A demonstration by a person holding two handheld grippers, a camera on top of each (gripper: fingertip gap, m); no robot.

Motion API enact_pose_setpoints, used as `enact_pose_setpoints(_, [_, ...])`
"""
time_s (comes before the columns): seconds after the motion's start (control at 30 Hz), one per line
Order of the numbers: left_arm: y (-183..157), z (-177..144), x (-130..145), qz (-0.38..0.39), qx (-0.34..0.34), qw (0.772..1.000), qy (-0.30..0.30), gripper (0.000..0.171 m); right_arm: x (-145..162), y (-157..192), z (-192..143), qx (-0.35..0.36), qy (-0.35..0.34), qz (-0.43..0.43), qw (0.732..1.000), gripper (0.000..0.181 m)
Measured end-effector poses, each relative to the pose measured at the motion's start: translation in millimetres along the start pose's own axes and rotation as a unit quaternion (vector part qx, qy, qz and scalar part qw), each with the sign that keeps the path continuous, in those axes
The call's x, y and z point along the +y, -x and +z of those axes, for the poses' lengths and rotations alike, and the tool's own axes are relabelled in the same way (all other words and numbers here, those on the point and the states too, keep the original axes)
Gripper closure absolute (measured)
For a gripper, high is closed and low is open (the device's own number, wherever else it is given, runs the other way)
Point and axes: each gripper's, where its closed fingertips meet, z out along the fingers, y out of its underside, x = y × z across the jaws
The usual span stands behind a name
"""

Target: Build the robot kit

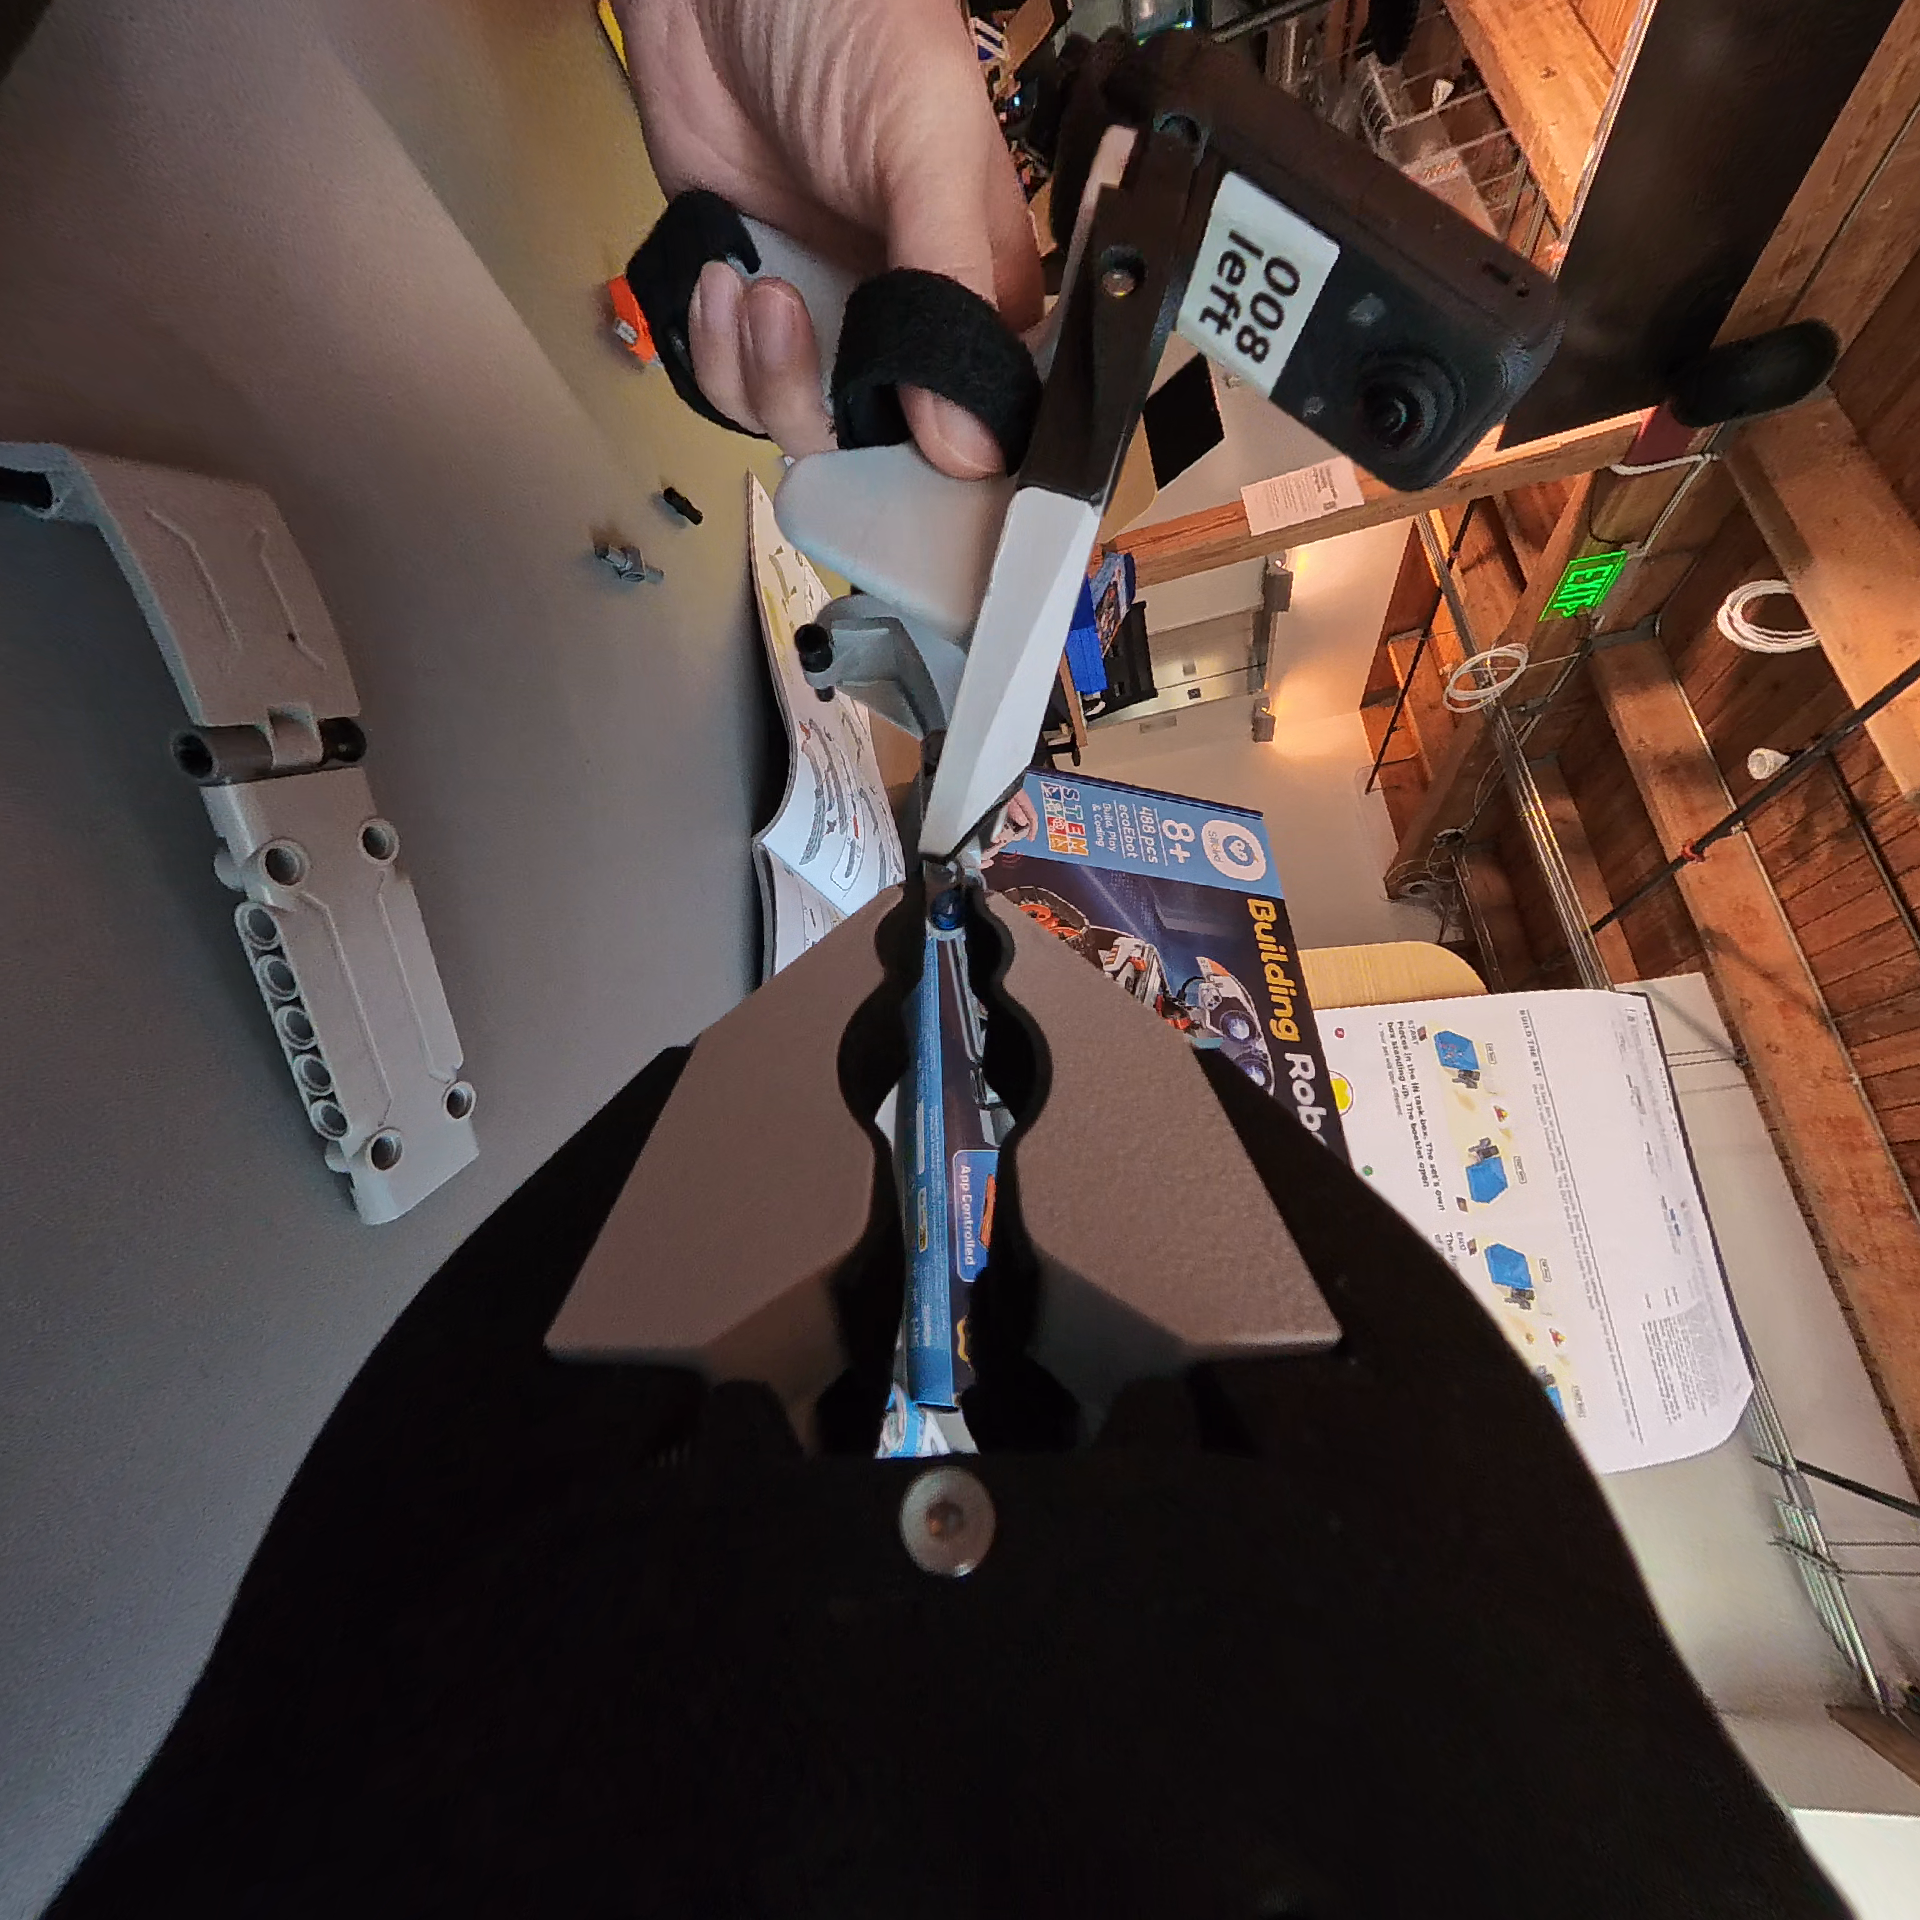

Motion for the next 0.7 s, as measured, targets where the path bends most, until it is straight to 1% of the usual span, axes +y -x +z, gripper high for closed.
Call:
enact_pose_setpoints(0.07, [-0.3, 1.2, 1.0, 0.0, -0.001, 1.0, 0.003, 0.131, 0.0, 0.9, -0.4, 0.0, 0.0, -0.007, 1.0, 0.176])
enact_pose_setpoints(0.13, [-2.4, 2.2, 1.1, -0.016, 0.012, 1.0, 0.001, 0.128, -1.5, 2.3, -0.4, -0.004, -0.002, -0.006, 1.0, 0.176])
enact_pose_setpoints(0.23, [-8.5, -0.1, -4.9, -0.063, 0.055, 0.996, -0.018, 0.124, -5.6, 3.2, -0.8, -0.006, -0.01, -0.007, 1.0, 0.175])
enact_pose_setpoints(0.3, [-9.1, -3.6, -9.0, -0.098, 0.08, 0.991, -0.033, 0.128, -9.1, 3.7, -1.3, -0.006, -0.018, -0.006, 1.0, 0.175])
enact_pose_setpoints(0.37, [-7.7, -6.4, -10.4, -0.128, 0.098, 0.986, -0.043, 0.135, -12.4, 3.0, -1.8, -0.004, -0.026, -0.005, 1.0, 0.176])
enact_pose_setpoints(0.47, [-4.4, -10.0, -10.1, -0.172, 0.122, 0.976, -0.05, 0.142, -17.5, 2.7, -3.4, 0.001, -0.038, -0.012, 0.999, 0.175])
enact_pose_setpoints(0.53, [-5.3, -12.3, -8.4, -0.199, 0.144, 0.968, -0.047, 0.141, -20.0, 2.0, -4.8, 0.006, -0.043, -0.021, 0.999, 0.176])
enact_pose_setpoints(0.63, [-6.8, -13.3, -4.7, -0.234, 0.171, 0.956, -0.038, 0.136, -24.9, 2.5, -6.7, 0.01, -0.053, -0.035, 0.998, 0.176])
enact_pose_setpoints(0.7, [-7.8, -12.7, -0.5, -0.259, 0.187, 0.947, -0.028, 0.138, -30.1, 2.3, -8.6, 0.015, -0.063, -0.047, 0.997, 0.176])
